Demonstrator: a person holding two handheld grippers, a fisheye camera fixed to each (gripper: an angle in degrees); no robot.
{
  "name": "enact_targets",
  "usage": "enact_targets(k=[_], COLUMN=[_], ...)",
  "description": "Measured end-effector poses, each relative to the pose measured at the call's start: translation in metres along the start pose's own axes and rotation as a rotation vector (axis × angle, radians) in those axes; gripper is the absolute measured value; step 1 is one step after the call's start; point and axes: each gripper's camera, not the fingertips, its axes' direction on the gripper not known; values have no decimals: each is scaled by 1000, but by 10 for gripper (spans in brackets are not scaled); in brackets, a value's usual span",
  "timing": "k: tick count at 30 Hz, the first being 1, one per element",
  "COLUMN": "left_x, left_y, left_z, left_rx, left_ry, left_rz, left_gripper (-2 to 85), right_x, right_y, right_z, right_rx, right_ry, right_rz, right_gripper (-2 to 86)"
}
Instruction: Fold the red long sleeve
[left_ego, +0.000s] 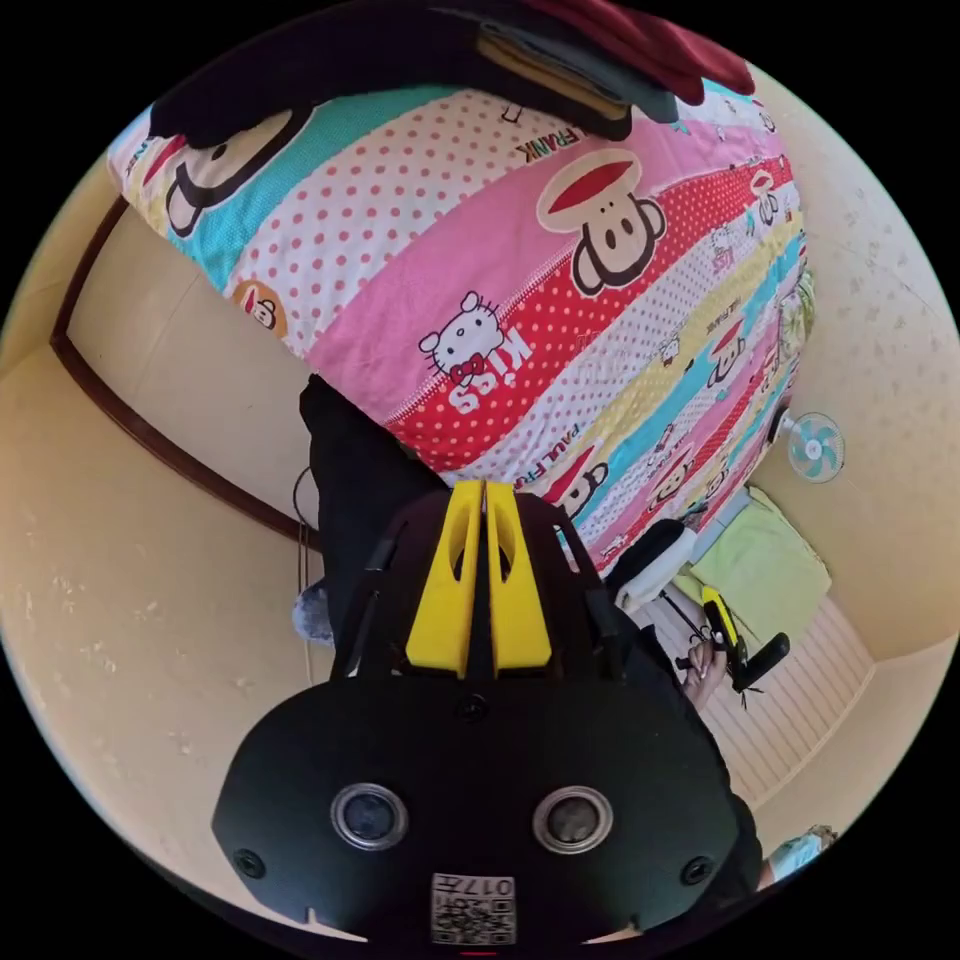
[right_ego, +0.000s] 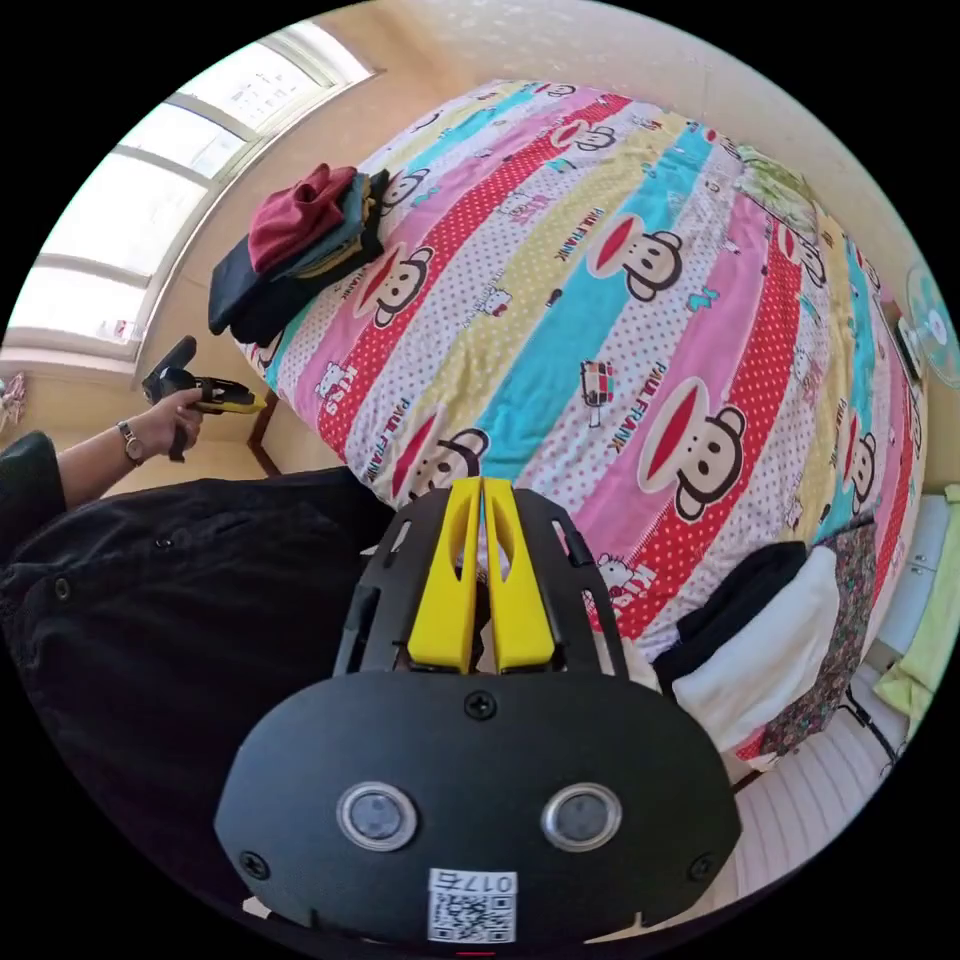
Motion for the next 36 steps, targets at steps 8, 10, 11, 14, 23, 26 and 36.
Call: enact_targets(k=[8, 10, 11, 14, 23, 26, 36], left_x=[-127, -139, -141, -125, 15, 49, 24], left_y=[17, 12, 8, -8, -107, -160, -189], left_z=[-80, -109, -129, -182, -308, -308, -211], left_rx=[172, 223, 259, 350, 557, 538, 634], left_ry=[88, 88, 84, 74, 136, 48, -297], left_rz=[106, 148, 186, 311, 806, 794, 603], left_gripper=[5, 13, 21, 41, 95, 106, 35], right_x=[-173, -232, -246, -296, -301, -287, -290], right_y=[-174, -209, -215, -235, -189, -151, -91], right_z=[-22, -21, -22, -28, -46, -59, -108], right_rx=[43, 30, 33, 49, -28, -52, -42], right_ry=[3, 21, 27, 51, 372, 365, 317], right_rz=[-201, -257, -265, -273, 50, 235, 545], right_gripper=[4, 4, 4, 4, 4, 3, 3])
